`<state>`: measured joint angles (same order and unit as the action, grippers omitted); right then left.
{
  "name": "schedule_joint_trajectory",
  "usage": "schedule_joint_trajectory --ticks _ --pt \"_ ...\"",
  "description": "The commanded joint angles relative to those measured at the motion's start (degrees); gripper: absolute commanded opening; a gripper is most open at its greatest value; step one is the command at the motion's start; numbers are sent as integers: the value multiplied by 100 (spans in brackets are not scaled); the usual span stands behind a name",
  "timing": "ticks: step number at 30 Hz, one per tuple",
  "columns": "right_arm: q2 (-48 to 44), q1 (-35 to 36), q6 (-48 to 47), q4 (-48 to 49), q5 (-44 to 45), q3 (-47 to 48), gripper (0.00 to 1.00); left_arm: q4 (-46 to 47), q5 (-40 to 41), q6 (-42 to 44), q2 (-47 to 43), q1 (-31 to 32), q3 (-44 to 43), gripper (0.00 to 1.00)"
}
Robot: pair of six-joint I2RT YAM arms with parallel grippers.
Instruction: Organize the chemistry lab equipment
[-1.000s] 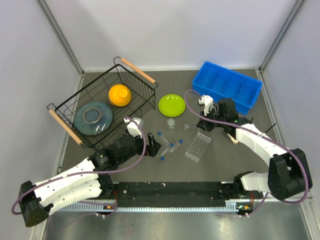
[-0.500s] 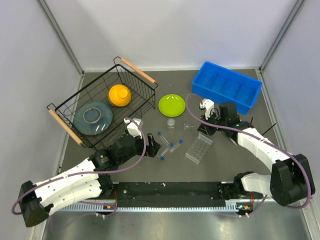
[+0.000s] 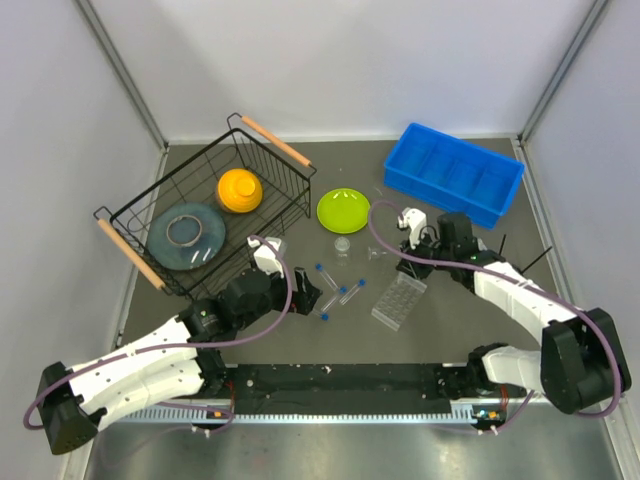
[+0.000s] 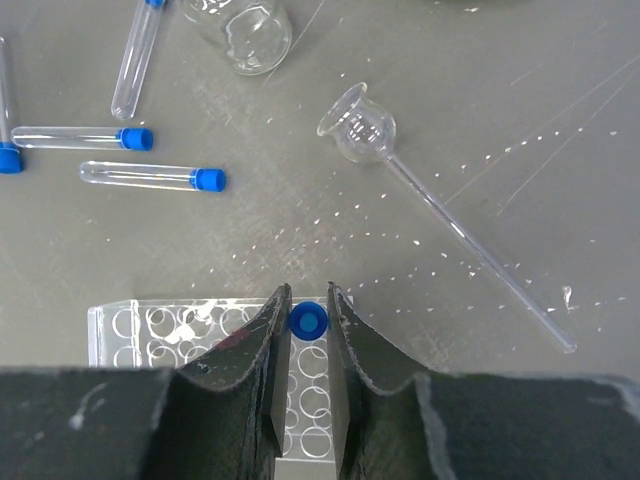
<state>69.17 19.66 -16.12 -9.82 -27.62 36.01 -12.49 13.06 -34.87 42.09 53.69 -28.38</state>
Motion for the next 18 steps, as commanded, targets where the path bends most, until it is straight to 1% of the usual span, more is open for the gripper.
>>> schedule_joint_trajectory --ticks 1,7,18 --pt "-254 73 -295 227 -235 -76 20 238 39 -55 -104 -25 61 96" --pt "-263 82 -479 157 -332 -129 25 221 39 -55 -165 -34 87 96" --pt "-421 82 -919 -274 -420 -120 28 185 48 -55 -253 -61 122 96"
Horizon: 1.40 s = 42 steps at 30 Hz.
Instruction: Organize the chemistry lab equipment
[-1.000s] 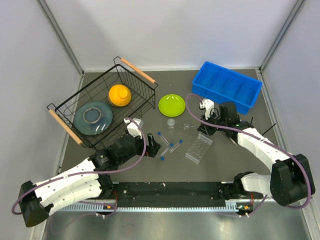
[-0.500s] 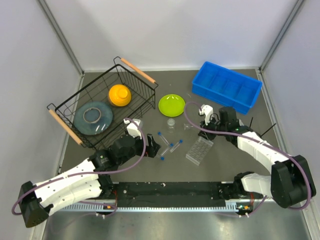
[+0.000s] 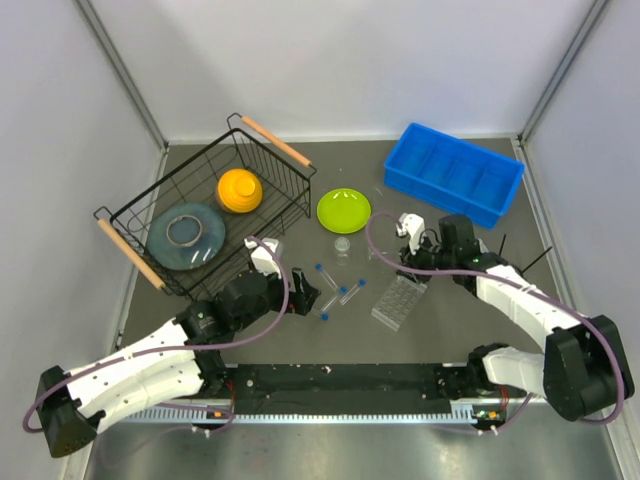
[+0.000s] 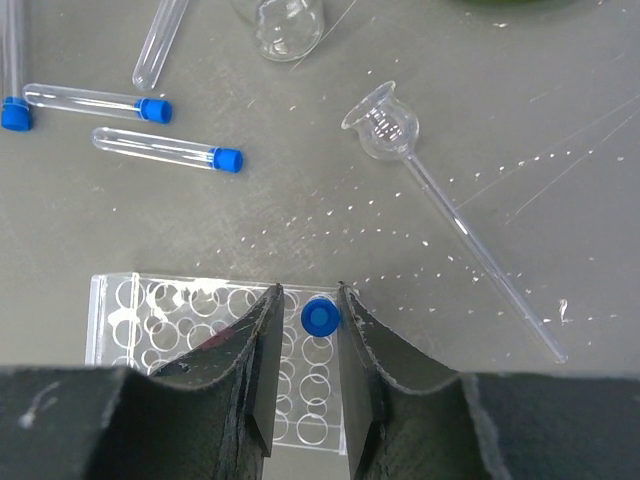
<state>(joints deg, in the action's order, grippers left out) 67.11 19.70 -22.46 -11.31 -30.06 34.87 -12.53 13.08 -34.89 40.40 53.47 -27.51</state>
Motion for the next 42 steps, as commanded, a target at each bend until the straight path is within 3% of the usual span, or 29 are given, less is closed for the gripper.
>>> schedule_joint_trajectory --ticks 1,9,16,26,31,37,42 --pt "-233 77 -303 -161 -184 2 28 181 45 -53 -85 -39 35 96" --pt "-392 77 -461 -582 -114 169 38 181 -25 -61 -41 -56 9 96" --pt "-629 69 -584 -1170 -140 511 55 146 -121 -114 126 -118 -79 97" --pt "-972 -555 -523 -1506 -1298 758 67 181 -464 -79 732 -171 -343 97" --pt "-1086 -757 -584 -1663 -1608 784 78 -11 -640 70 1276 -179 -658 96" --pt "-1156 -775 -725 -1743 -1626 767 84 -801 -789 123 2278 -171 -1387 92" --pt "-1227 -801 -795 -1734 -1432 758 85 -1619 -448 -579 3164 -171 -1994 86"
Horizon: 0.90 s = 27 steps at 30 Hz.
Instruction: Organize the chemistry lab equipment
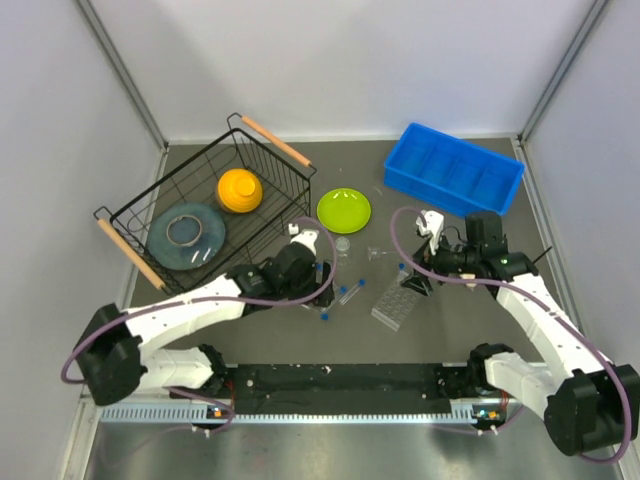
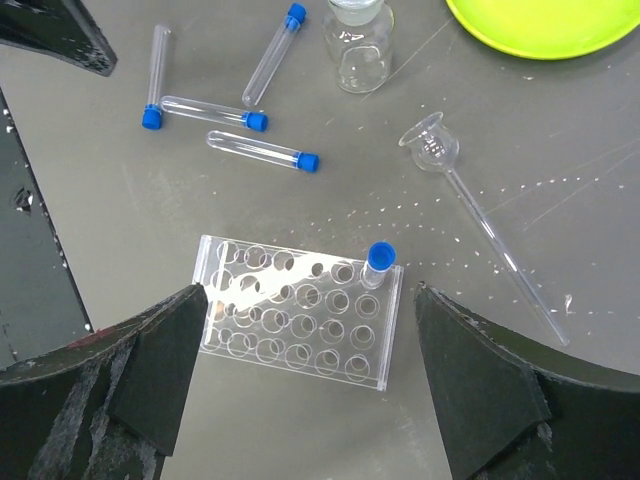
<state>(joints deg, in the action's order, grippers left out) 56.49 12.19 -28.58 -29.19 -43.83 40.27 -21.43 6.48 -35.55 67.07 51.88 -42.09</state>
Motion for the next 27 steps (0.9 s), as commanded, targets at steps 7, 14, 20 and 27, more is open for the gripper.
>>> schedule_joint_trajectory --ticks 7,14,20,27 --pt "-217 -102 -227 62 85 183 86 -1013 442 -954 1053 -20 -950 80" --pt "-244 -111 -289 63 138 165 87 -977 564 -2023 1869 -143 -1530 70" --pt "-253 -137 -306 71 156 148 88 -1346 1055 -2816 2441 -134 -1926 56" --pt "-270 -155 -333 89 191 130 89 -1381 1584 -3002 2811 -134 -2207 49"
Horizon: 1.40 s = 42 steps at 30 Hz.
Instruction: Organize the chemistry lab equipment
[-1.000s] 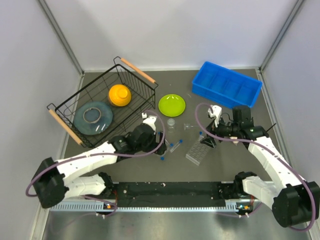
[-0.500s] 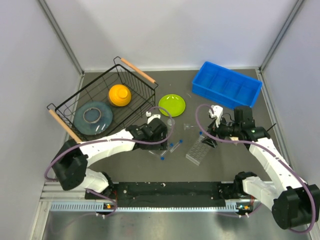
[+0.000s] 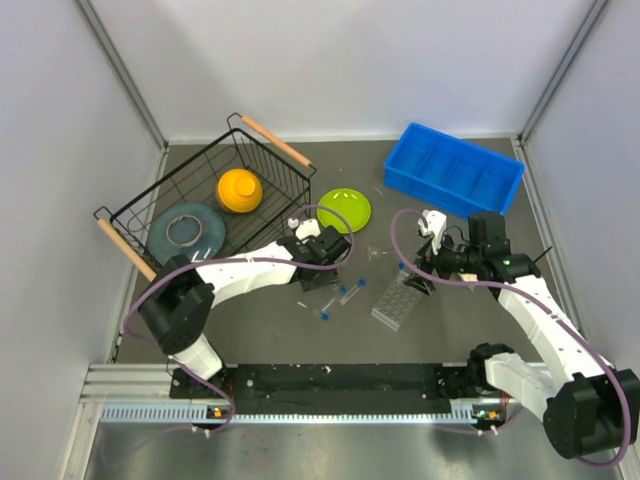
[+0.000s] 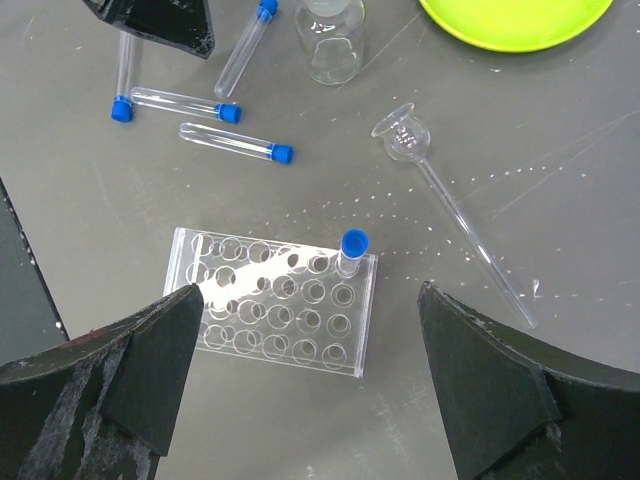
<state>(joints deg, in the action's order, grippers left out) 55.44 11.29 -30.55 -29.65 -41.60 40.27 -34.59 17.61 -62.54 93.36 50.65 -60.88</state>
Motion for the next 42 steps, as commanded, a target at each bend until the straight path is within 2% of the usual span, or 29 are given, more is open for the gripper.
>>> schedule_joint_trajectory --ticks 1,3,7,21,23,30,39,42 --pt "-156 -48 -136 135 -15 121 90 -66 463 -294 261 -20 -389 48" --pt "-183 -57 -153 135 -6 113 90 -66 402 -188 516 -20 -573 44" --pt "-183 -57 -154 144 -23 95 90 -74 366 -109 823 -20 -741 44" --pt "-174 -57 -171 152 -32 95 91 -267 331 163 1421 -64 -1004 35" --pt "-174 -57 -171 152 -32 95 91 -294 366 216 1422 -73 -1013 29" --pt "-183 -57 -171 152 -41 95 91 -355 419 392 1343 -179 -969 18" --pt "-165 -65 -180 144 -67 86 91 -303 613 980 754 -223 -715 1" --pt "-165 -65 -162 144 -111 104 91 -136 507 1244 456 -223 -434 0"
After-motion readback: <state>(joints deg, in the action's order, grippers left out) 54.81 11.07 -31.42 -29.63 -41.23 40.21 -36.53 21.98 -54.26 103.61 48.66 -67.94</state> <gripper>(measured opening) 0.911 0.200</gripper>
